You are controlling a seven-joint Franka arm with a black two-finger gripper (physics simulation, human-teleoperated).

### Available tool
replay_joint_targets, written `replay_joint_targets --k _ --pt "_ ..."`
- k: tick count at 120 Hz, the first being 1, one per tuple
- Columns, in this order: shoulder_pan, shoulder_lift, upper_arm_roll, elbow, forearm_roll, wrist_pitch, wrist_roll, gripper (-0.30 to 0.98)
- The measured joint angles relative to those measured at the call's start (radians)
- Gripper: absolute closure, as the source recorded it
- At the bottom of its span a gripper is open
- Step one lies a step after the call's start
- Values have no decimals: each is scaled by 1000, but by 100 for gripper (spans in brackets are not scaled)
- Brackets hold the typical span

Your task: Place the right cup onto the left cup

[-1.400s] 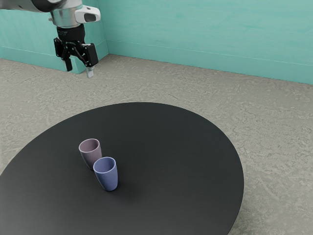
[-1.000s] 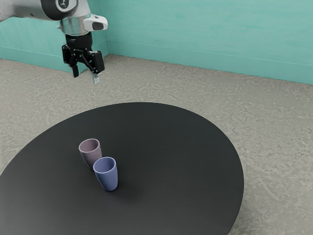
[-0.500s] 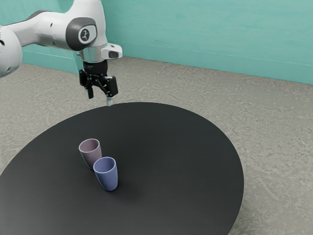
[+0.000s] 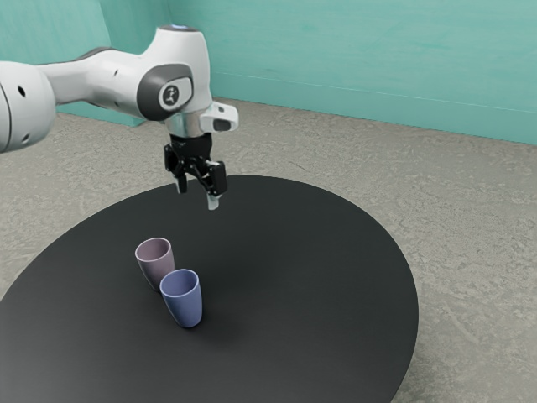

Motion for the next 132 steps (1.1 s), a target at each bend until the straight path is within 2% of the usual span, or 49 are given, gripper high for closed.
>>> replay_joint_targets --k 83,132 --pt "-23 -193 -90 -393 -22 190 -14 0" --pt "-17 -295 -104 -529 -53 262 -31 0"
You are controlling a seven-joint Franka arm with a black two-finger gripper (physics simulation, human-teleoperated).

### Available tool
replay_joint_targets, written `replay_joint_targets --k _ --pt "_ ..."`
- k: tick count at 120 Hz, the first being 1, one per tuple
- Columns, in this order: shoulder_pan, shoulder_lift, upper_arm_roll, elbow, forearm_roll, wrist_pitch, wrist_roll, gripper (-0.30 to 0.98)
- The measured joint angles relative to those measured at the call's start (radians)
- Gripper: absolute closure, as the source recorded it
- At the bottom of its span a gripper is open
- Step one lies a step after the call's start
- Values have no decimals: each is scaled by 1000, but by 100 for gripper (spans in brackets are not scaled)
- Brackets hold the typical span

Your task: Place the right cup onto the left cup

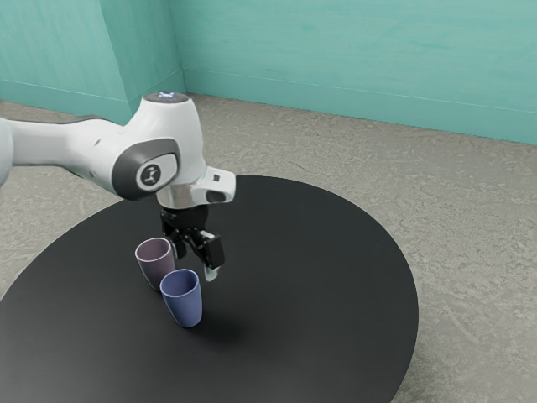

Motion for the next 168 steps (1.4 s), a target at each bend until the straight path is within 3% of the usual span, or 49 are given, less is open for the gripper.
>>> replay_joint_targets --k 168 --pt "33 118 56 -43 7 85 -17 0"
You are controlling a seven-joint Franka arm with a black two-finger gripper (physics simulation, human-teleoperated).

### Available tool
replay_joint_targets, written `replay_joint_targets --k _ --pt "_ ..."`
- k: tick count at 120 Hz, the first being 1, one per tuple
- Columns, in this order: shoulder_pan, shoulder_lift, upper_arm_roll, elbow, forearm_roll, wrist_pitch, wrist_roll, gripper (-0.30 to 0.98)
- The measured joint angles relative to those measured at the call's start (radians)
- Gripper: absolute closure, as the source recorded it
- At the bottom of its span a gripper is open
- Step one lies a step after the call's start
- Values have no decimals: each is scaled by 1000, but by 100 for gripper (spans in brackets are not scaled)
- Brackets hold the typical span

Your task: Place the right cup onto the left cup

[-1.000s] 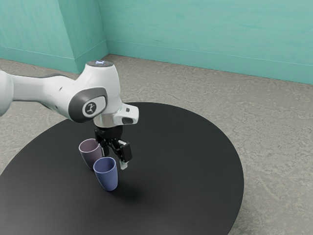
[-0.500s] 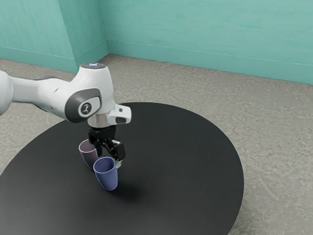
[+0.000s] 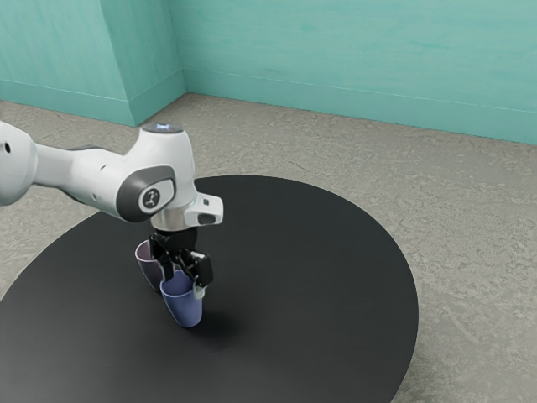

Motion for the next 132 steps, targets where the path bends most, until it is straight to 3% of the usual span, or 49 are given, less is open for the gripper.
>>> replay_joint_targets --k 76,132 --pt "-19 60 -2 5 3 65 69 1" --pt "-21 74 -2 7 1 78 87 40"
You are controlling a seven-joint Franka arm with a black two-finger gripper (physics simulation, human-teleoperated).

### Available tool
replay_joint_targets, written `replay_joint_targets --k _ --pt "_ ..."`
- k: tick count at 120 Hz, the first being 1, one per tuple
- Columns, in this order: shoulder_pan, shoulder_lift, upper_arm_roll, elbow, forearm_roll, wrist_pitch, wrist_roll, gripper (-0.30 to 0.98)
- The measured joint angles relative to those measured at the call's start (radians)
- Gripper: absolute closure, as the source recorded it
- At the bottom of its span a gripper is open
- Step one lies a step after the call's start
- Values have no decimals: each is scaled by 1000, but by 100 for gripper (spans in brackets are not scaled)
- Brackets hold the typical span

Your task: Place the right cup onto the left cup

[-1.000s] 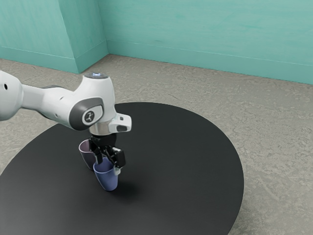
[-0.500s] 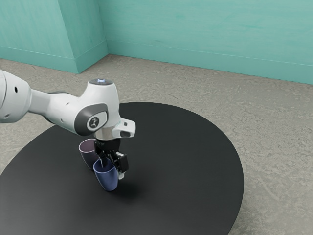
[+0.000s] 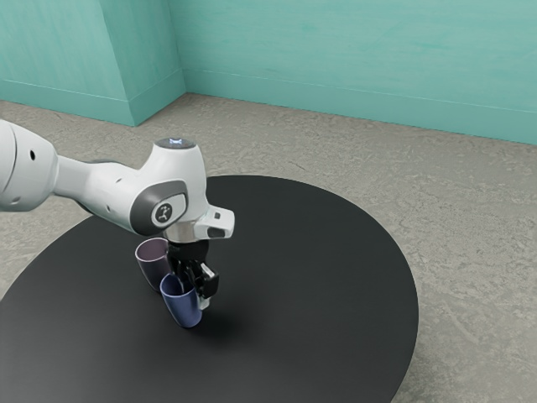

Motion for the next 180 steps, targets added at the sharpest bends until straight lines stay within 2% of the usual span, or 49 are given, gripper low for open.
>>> replay_joint_targets --k 43,61,116,150,180 --pt "0 4 -1 2 1 7 6 67" --pt "0 3 -1 2 3 8 6 74" --pt "-1 -92 -7 2 7 -25 3 78" --pt "-11 -115 -4 118 7 -152 -4 78" --pt "-8 -164 -1 133 8 -234 -6 78"
